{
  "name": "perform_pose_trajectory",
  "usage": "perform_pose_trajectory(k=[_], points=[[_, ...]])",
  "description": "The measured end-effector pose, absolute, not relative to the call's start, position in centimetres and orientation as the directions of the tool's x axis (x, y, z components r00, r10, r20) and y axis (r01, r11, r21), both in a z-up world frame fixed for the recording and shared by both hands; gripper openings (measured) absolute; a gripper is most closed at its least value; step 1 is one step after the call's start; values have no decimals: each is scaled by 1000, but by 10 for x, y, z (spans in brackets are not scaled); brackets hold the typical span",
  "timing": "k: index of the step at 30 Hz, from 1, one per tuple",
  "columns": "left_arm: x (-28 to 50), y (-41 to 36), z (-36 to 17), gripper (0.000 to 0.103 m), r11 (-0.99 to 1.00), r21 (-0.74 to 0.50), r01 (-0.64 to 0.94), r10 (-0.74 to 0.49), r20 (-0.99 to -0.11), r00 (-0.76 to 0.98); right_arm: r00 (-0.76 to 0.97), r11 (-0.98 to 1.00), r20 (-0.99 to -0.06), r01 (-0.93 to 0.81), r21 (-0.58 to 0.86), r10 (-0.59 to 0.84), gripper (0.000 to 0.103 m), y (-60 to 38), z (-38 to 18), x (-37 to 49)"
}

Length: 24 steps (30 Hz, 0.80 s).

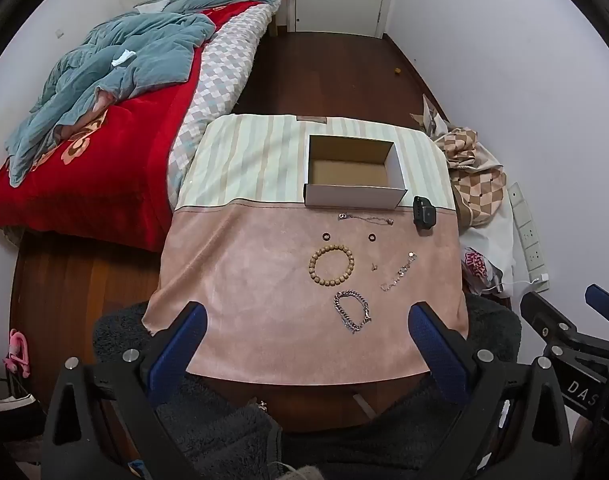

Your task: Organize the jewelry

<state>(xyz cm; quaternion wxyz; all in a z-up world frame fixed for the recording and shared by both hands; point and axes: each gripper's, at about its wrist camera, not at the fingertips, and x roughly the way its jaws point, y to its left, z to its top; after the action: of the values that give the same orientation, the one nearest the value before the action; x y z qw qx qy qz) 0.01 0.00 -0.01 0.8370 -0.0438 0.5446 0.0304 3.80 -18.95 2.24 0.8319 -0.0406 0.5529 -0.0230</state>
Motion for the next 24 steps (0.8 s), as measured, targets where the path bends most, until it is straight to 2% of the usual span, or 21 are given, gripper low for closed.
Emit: perform_pose_trajectory(k=[24], points=[[-1, 1, 2, 103, 995, -37, -97, 6, -912, 411, 397, 995, -914, -6, -99, -89, 103, -191, 24, 34]])
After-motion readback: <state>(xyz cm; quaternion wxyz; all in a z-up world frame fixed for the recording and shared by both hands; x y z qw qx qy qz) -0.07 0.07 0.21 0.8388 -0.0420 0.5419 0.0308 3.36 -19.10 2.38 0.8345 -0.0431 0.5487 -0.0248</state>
